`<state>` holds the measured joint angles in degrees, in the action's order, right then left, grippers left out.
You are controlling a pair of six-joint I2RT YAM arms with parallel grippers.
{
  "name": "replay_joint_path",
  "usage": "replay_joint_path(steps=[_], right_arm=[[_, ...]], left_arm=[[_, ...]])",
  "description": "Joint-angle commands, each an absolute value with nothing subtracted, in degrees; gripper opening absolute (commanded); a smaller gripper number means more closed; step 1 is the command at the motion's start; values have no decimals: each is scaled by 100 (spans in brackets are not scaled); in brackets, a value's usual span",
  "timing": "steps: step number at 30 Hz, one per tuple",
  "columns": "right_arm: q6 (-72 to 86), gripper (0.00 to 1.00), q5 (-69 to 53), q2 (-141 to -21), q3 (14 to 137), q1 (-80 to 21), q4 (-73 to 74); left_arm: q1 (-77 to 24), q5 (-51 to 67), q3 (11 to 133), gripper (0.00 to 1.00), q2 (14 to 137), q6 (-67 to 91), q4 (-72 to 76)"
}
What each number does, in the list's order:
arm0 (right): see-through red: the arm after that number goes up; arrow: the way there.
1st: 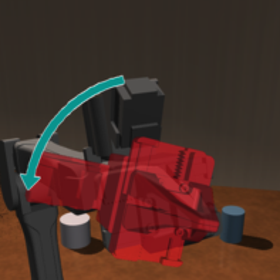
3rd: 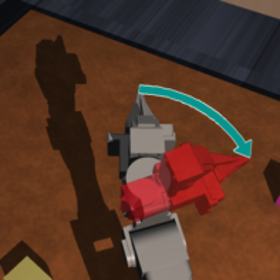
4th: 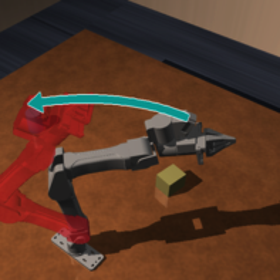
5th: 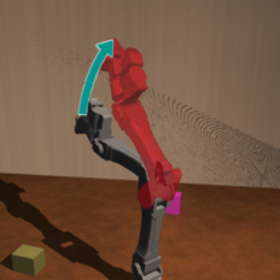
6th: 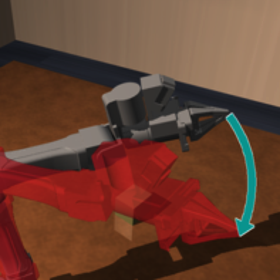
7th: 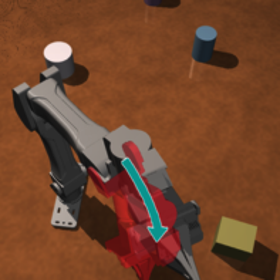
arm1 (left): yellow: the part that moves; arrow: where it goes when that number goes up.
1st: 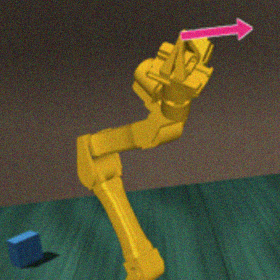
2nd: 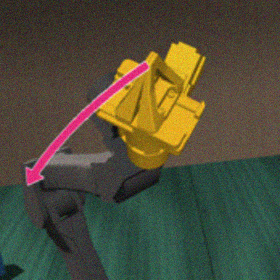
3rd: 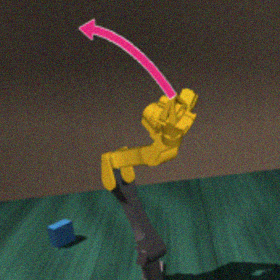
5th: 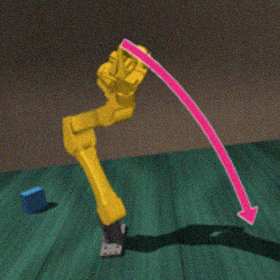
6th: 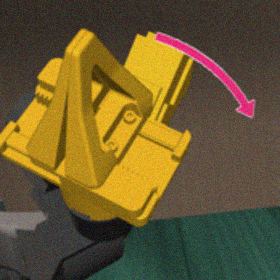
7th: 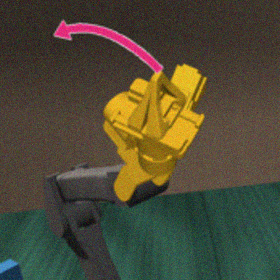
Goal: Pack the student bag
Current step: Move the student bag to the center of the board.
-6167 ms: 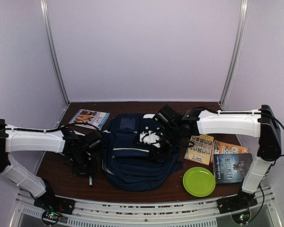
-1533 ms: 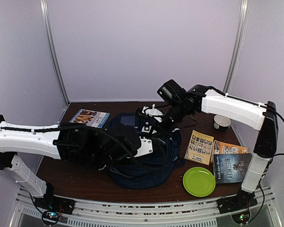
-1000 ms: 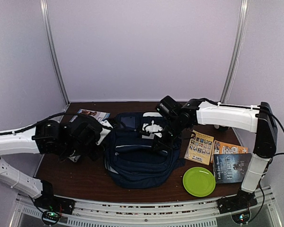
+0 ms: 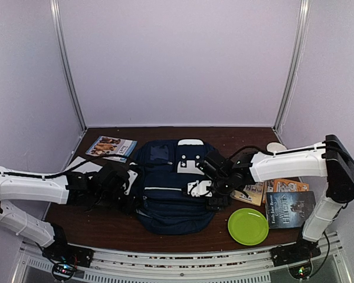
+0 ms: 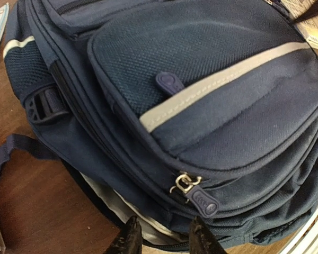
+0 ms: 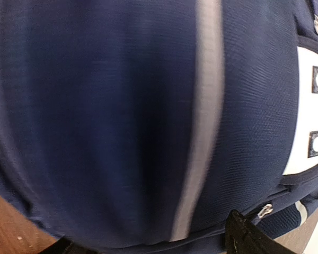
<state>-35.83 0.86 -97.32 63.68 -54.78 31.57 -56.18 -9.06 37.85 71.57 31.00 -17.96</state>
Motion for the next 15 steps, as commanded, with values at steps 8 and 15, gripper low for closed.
replay_joint_path(steps=[8,15], right_arm=[[-3304,73,506,-10839,7752,-4059,3119],[-2867,71,337,-10216,8150,-3838,3540]], left_arm=[[-5581,-578,3733,33,7480,3226,-1030],[-5577,-839,4015,33,7503,2985,-1146]])
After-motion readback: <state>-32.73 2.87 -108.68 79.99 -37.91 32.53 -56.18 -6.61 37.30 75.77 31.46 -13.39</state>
